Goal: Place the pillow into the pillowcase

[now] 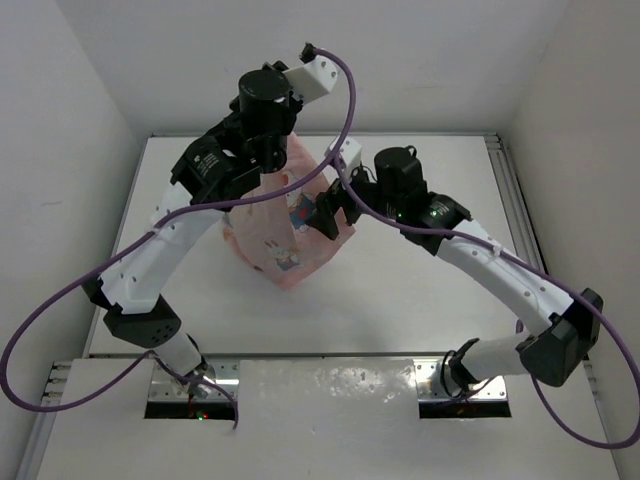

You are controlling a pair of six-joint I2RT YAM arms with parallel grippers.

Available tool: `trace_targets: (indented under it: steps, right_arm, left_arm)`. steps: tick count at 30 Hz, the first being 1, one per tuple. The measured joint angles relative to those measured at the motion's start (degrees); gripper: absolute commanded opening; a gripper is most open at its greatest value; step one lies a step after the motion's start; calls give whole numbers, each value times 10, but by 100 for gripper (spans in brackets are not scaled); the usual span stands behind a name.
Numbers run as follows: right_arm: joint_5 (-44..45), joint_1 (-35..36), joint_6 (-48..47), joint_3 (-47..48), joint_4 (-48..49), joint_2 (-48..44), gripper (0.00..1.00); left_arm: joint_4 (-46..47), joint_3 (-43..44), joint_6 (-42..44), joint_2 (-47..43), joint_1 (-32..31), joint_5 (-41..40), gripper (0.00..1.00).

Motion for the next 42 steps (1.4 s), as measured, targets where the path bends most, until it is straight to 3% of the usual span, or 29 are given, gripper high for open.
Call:
trace_targets:
  steps: [15, 20, 25, 26, 30, 31, 32, 33, 34, 35, 36, 39, 42]
  right_arm:
    - [49, 34, -46, -13, 188, -58, 99]
    - [102, 50, -43, 12, 286, 18, 99]
    - [124, 40, -27, 78, 309, 108, 96]
    - [128, 38, -23, 92, 312, 122, 90]
    - [122, 25, -5, 117, 327, 144, 0]
    - [116, 19, 10, 117, 332, 144, 0]
    - [112, 14, 23, 115, 336, 143, 0]
    - [103, 5, 43, 108, 341, 140, 0]
    - [95, -6, 61, 96, 344, 133, 0]
    - [84, -23, 81, 77, 345, 122, 0]
    - [72, -47, 105, 51, 346, 108, 0]
    - [58, -119, 162, -35, 317, 49, 0]
    - [56, -181, 203, -113, 253, -9, 0]
  left_arm:
    - [13, 2, -13, 15, -2, 21, 0]
    - [7, 4, -26, 21, -10, 26, 0]
    - [3, 8, -51, 21, -14, 26, 0]
    - [3, 10, -57, 21, -13, 25, 0]
    - [-13, 24, -78, 21, -12, 38, 0]
    - [-19, 25, -86, 21, -12, 46, 0]
    - [-25, 26, -92, 21, -12, 54, 4]
    - [-33, 26, -102, 22, -12, 64, 19]
    - [-39, 26, -109, 23, -11, 73, 68]
    - [-46, 26, -115, 24, -10, 83, 92]
    - [-53, 27, -129, 25, -7, 96, 100]
    - [-74, 27, -172, 29, 13, 144, 100]
    - [-94, 17, -230, 36, 81, 228, 100]
